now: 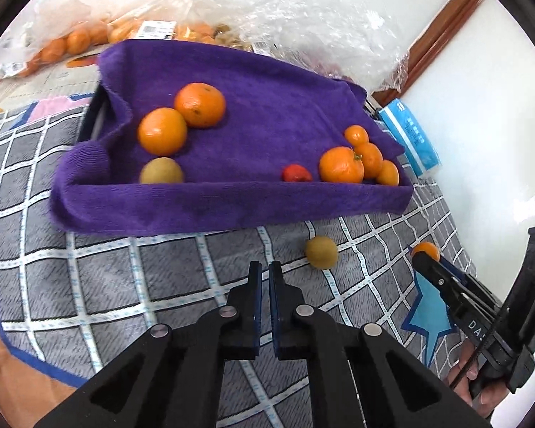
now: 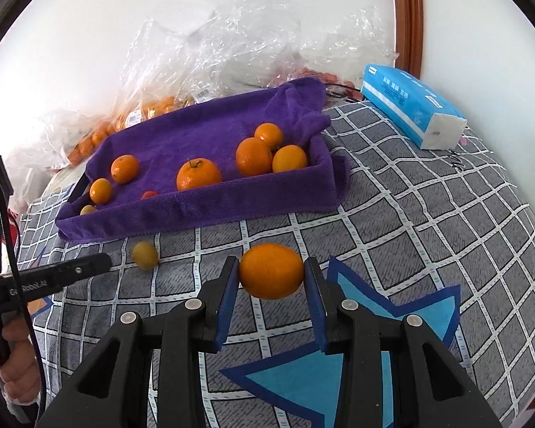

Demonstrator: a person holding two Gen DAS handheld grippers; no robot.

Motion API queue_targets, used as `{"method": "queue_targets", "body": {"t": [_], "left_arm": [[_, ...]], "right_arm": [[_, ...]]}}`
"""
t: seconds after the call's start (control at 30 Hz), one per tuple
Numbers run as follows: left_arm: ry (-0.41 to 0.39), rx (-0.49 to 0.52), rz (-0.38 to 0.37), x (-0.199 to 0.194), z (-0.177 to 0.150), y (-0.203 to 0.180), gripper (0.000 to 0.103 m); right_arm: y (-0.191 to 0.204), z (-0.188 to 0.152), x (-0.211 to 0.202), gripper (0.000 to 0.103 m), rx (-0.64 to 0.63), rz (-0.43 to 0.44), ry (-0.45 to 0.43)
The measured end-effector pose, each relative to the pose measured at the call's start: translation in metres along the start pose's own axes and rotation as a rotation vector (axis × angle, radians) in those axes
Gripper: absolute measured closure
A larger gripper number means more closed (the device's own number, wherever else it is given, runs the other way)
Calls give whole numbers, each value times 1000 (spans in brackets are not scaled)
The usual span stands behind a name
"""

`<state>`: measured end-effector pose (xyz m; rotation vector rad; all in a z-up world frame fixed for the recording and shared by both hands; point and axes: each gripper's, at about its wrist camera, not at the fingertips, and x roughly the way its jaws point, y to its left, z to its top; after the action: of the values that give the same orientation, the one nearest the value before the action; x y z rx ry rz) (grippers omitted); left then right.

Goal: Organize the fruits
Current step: 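Close the right gripper on an orange while the left gripper grasps a yellow-brown fruit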

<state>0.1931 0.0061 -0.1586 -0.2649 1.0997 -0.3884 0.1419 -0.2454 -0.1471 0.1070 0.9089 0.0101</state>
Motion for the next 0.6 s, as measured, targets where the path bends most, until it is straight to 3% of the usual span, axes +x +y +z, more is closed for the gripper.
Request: {"method": "queue_targets", "body": {"t": [0.13,0.27,0.43,0.6], "left_arm": [[1,0,-36,-4,1,1,95],[-12,36,-65,-2,4,-16,77],[13,65,-83,15,7,-38,76],[25,77,-51,33,8,-51,76]], "right_arm": [[2,-2,-3,66,-1,8,-10],[2,-4,-6,66,-2,11,-13],[-8,-2,-12,66,-19,-27,-33],[-27,-1,-16,66,11,-47,-41]]}}
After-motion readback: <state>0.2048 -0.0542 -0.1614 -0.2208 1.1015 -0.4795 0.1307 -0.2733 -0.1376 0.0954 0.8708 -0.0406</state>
